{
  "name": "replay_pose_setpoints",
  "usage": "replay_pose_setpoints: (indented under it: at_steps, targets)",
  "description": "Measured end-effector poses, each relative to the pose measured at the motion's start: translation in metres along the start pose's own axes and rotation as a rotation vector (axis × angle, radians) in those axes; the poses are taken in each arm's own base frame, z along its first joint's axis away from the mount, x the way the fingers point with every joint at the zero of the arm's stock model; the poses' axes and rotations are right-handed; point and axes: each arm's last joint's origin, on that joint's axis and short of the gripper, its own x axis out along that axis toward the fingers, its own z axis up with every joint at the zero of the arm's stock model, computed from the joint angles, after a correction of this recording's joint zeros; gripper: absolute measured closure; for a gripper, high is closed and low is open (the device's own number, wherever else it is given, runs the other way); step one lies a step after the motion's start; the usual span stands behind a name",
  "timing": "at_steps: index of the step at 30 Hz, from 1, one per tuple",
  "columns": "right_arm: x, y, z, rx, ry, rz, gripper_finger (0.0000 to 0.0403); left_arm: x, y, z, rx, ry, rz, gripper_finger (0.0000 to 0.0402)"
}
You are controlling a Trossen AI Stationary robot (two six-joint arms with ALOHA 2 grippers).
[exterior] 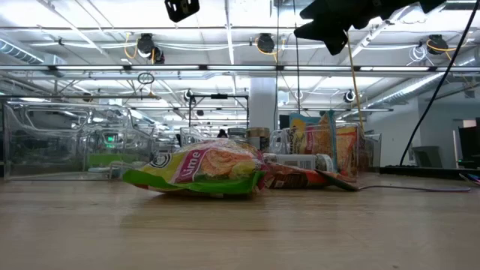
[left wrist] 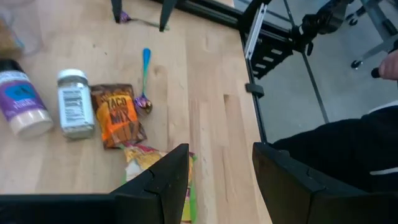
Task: Pick & Place Food Item
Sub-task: Put the orange spice pack into the middle transparent bin
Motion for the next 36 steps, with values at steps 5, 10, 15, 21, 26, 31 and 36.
replay_pose_setpoints:
  at_steps: [5,10,15,21,26,31,36]
  targets:
    - [0.005,0.001,0.006,-0.014,0.134,0.012,0.0234,0.015,-0.002,0.001,-0.001,-0.004,-0.019,0.0215]
    - [0.009,-0.004,0.012,0.029,0.282,0.065,0.0234,0.024,-0.005,0.011,0.038,-0.088,-0.053,0.0215]
    - [0.01,-0.011,0.006,0.05,0.403,0.135,0.0234,0.032,-0.001,0.018,0.07,-0.171,0.009,0.0215]
    - [0.006,-0.02,-0.004,-0.01,0.522,0.148,0.0234,0.042,0.013,0.019,-0.027,-0.178,0.097,0.0215]
    - [-0.001,-0.023,-0.008,-0.149,0.577,0.175,0.0234,0.055,0.023,0.019,-0.183,-0.176,0.127,0.0215]
    - [-0.001,-0.026,-0.02,-0.236,0.598,0.2,0.0234,0.068,0.026,0.015,-0.299,-0.151,0.126,0.0215]
    - [0.002,-0.027,-0.025,-0.268,0.569,0.208,0.0234,0.078,0.025,0.01,-0.371,-0.129,0.13,0.0215]
